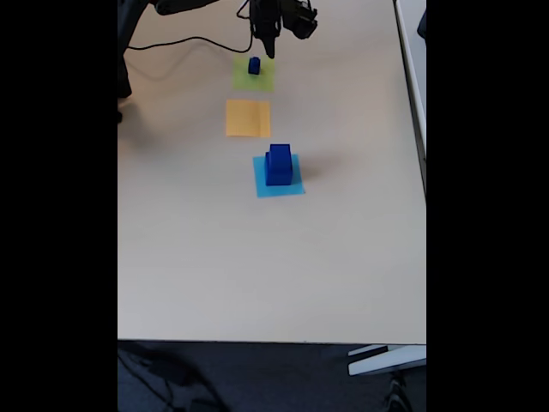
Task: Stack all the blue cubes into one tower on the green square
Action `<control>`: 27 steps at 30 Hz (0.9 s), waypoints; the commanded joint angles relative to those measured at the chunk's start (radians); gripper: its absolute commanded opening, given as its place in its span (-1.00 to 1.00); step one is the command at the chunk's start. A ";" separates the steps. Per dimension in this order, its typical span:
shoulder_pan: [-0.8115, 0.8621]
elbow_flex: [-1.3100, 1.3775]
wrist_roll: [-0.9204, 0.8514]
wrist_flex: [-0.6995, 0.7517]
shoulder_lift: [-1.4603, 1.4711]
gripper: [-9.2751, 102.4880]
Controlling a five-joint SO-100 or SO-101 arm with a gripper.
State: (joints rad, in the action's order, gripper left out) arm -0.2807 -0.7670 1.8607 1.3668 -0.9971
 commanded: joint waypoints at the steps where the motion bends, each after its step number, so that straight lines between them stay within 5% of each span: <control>1: 0.038 0.169 -0.095 -0.012 -0.014 -0.55; 13: 0.258 0.184 -0.742 -0.279 -0.163 -0.58; 27: 0.423 -0.202 -0.897 -0.316 -0.402 -0.62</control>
State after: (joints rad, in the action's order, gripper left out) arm 0.1365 -0.9526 0.9787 1.0707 -1.2962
